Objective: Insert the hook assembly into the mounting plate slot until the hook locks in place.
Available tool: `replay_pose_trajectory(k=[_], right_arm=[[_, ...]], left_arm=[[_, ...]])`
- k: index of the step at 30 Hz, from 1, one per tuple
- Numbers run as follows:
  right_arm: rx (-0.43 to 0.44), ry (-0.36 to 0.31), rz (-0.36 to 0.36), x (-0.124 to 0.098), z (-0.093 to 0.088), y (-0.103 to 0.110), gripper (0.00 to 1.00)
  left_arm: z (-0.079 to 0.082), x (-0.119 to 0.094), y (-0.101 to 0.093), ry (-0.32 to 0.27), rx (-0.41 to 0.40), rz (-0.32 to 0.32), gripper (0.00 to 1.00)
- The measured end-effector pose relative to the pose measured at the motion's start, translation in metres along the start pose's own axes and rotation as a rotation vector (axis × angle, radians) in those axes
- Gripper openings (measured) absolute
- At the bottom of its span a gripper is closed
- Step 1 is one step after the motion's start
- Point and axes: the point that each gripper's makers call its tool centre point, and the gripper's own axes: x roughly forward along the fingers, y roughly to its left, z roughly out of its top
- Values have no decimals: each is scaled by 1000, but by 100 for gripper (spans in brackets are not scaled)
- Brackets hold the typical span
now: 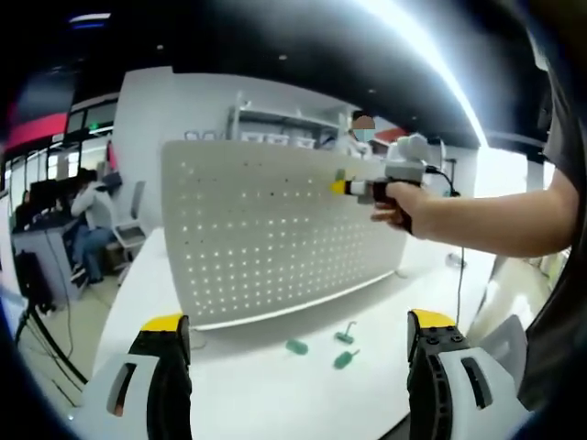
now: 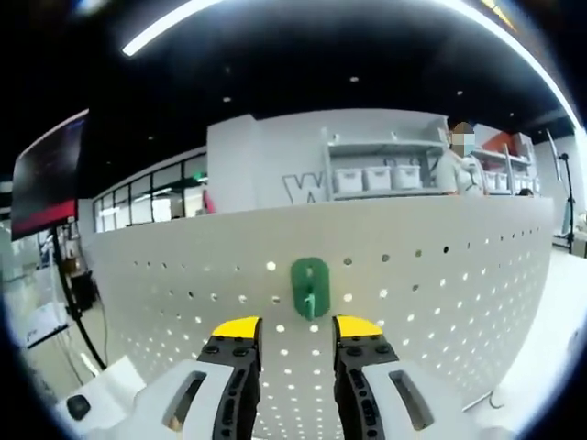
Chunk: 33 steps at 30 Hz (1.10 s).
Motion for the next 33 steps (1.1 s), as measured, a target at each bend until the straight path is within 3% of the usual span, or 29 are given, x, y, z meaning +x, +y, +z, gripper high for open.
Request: replay_pose_trajectory(k=[12, 19, 21, 22, 33], right_arm=[[-23, -6, -7, -19, 6, -12, 32], [-35, 0, -4, -42, 2, -18, 35], [-53, 15, 7, -49, -3, -19, 35], [-59, 27, 17, -54, -6, -19, 35], [-123, 157, 115, -110, -56, -19, 35]], left_arm=[[-2, 3, -6, 11, 16, -23, 100], [-8, 4, -9, 33, 14, -36, 100], [-11, 5, -7, 48, 14, -31, 100], [-18, 6, -5, 88, 13, -27, 100], [-28, 5, -5, 120, -10, -39, 100]])
